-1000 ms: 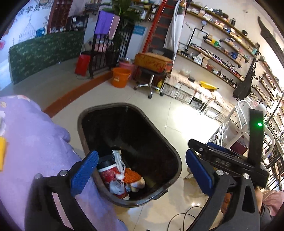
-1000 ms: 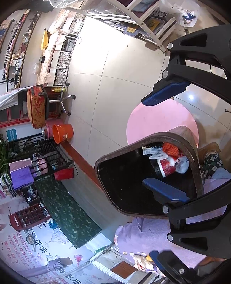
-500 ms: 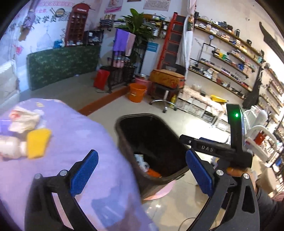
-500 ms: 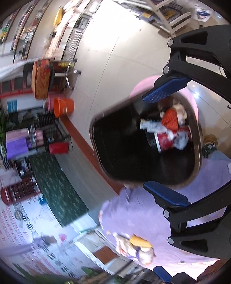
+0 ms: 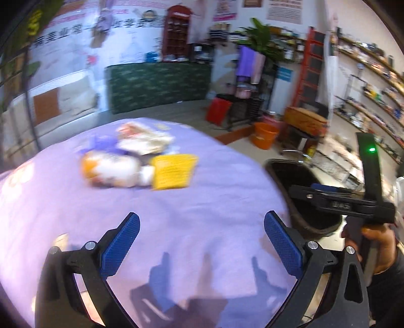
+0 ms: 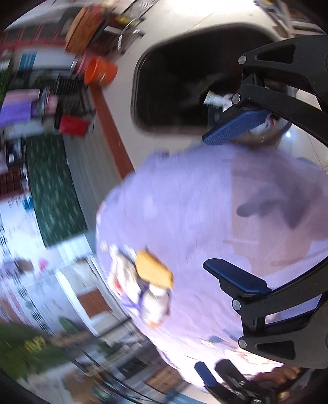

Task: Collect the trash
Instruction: 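Move both tools back over the bedspread, then grasp the yellow foam net with the right gripper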

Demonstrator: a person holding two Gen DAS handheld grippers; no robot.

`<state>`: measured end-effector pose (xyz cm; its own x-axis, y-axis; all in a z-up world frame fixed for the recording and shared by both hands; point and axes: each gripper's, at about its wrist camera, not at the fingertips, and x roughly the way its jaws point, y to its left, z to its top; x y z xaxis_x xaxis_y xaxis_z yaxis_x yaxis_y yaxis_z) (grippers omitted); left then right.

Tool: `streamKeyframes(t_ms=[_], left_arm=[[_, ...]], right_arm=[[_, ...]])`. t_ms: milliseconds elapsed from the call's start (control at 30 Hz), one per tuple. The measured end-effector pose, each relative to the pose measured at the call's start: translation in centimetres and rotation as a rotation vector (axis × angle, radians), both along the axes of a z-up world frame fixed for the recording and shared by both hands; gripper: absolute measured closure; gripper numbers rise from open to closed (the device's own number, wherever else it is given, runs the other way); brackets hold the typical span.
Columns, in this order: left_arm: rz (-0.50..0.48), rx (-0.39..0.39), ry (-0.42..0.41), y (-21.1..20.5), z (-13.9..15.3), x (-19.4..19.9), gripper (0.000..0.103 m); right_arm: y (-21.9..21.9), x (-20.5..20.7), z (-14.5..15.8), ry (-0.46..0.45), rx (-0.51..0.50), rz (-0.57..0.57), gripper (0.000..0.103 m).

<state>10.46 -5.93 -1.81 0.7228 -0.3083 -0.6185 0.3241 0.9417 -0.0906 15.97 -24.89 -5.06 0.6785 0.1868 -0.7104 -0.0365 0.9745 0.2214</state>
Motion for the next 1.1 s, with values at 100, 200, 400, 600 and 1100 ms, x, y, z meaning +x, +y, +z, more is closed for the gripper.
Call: streamKeyframes(t_ms=[100, 200, 400, 600, 1100], left_arm=[[0.065, 0.014, 0.012, 2.6, -0.3, 0.3, 0.006], [0.118, 0.024, 0.027, 5.1, -0.8, 0.2, 0.006], [0.177, -0.01, 0.083, 9.3, -2.1, 1.0, 0.006], [0.196, 0.003, 0.085, 10.8, -2.6, 1.1, 0.006], [0.139, 0.033, 0.107, 10.2, -3.2, 2.7, 0.006]], right_arm=[[3.0, 1.4, 0.2, 0.007, -0.027, 0.079, 0.013], [5.2, 2.8, 0.4, 0.012, -0.039, 0.142, 0.013], [9.7, 7.7, 0.5, 0.034, -0.079, 0.254, 0.013], [12.3, 12.5, -1.1, 0.099, -0.091, 0.275, 0.013], [12.4, 19.1, -4.7, 0.258, 0.085, 0.216, 0.071]])
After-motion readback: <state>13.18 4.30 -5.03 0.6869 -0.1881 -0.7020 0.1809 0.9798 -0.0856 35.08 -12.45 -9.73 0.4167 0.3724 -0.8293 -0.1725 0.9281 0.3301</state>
